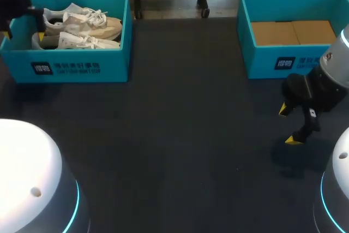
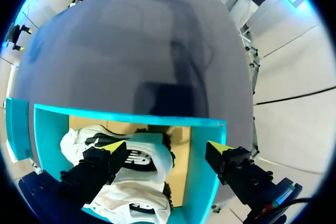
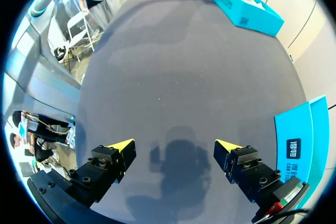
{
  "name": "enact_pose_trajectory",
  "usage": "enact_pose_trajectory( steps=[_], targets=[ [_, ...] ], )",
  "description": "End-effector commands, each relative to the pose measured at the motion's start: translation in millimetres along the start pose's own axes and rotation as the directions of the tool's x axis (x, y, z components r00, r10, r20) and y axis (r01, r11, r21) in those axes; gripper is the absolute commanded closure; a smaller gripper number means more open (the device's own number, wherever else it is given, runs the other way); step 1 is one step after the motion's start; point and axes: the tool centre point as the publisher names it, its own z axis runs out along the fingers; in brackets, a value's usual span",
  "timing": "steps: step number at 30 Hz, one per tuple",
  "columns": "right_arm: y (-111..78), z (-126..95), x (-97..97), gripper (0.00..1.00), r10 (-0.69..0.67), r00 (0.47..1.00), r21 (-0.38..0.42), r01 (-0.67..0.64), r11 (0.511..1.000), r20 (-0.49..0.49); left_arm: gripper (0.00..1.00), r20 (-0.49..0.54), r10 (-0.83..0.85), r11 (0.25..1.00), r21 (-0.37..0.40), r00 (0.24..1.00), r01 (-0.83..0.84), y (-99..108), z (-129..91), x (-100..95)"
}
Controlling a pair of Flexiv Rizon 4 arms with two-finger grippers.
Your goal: Take the shoe out of the shoebox, open the shoe tongue, remove and reinsert the insole, then place the shoe into the shoebox
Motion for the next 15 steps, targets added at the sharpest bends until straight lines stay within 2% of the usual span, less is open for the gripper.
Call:
enact_pose_trajectory(
  steps=[1,15],
  targets=[
    [-0.1,0.8,1.0,0.0,0.001,1.0,0.002,-0.001,1.0,0.002,0.0,-0.001,-0.003,0.971,-0.237,1.0,0.003,-1.9,2.4,0.4],
    [-0.1,0.8,1.0,0.0,0.001,1.0,0.002,-0.001,1.0,0.002,0.0,-0.008,-0.005,0.977,-0.213,1.0,0.003,22.3,9.3,-0.9]
  ],
)
